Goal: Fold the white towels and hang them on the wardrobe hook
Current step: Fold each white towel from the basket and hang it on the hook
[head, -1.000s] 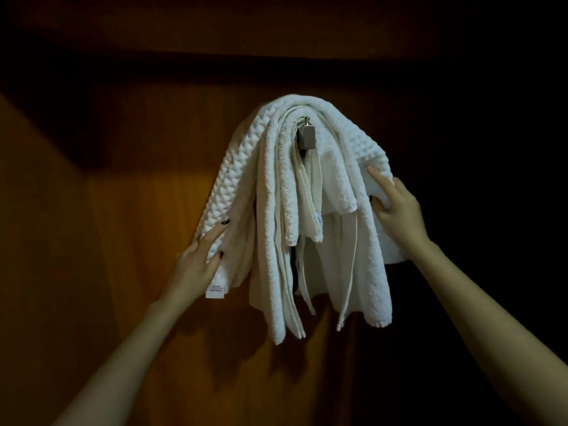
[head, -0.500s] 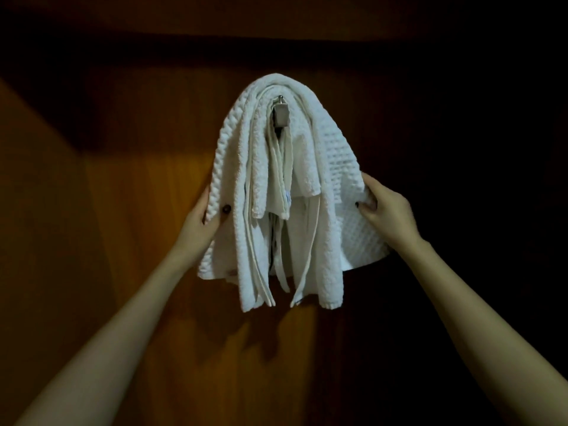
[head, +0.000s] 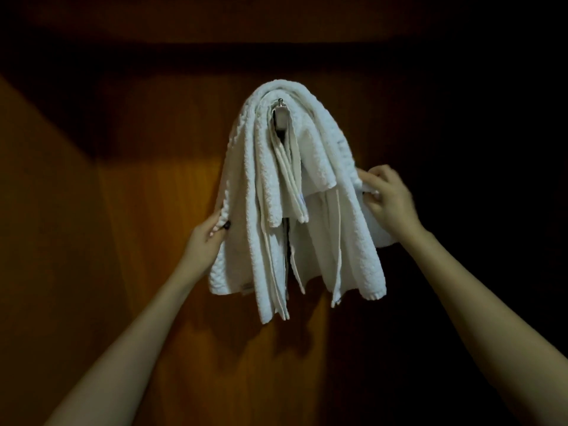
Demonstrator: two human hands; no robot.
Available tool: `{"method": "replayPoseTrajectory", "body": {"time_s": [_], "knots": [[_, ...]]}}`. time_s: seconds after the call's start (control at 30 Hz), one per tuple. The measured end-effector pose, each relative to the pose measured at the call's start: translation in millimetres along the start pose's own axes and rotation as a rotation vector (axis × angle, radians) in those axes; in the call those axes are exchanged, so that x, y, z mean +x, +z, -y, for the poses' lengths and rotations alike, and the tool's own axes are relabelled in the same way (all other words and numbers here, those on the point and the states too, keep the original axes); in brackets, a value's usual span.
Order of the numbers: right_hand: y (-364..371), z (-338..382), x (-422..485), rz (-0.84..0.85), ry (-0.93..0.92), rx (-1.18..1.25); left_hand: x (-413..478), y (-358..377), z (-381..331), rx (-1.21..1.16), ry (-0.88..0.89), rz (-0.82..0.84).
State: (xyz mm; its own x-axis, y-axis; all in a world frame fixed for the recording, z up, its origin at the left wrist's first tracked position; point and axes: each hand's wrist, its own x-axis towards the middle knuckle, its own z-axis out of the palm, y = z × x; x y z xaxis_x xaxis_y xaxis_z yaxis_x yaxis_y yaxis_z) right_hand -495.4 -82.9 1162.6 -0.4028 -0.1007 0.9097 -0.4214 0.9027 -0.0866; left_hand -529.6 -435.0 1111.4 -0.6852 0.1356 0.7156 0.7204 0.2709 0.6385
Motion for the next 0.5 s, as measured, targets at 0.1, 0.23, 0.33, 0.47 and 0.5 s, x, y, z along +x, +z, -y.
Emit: {"method": "replayPoseTrajectory", "body": {"time_s": [0.1, 0.23, 0.33, 0.47, 0.5], "knots": [[4.3, 7.8, -18.3, 0.156, 0.078, 0.132, 3.6, 16.8, -8.1, -0.014, -0.097, 0.002], [3.9, 15.1, -22.8, 0.334, 0.181, 0.362, 6.2, 20.6, -9.7, -0.275, -0.261, -0.046], [1.6, 21.5, -22.8, 0.45, 0.181, 0.502, 14.2, 14.2, -8.7, -0.339, -0.299, 0.005], [7.6, 30.9, -28.9, 0.531, 0.234, 0.605, 15.7, 19.0, -11.7, -0.276, -0.315, 0.03], [8.8, 31.7, -30.6, 0.509, 0.234, 0.604, 14.0, 17.8, -13.1, -0.237, -0.301, 0.027]]}}
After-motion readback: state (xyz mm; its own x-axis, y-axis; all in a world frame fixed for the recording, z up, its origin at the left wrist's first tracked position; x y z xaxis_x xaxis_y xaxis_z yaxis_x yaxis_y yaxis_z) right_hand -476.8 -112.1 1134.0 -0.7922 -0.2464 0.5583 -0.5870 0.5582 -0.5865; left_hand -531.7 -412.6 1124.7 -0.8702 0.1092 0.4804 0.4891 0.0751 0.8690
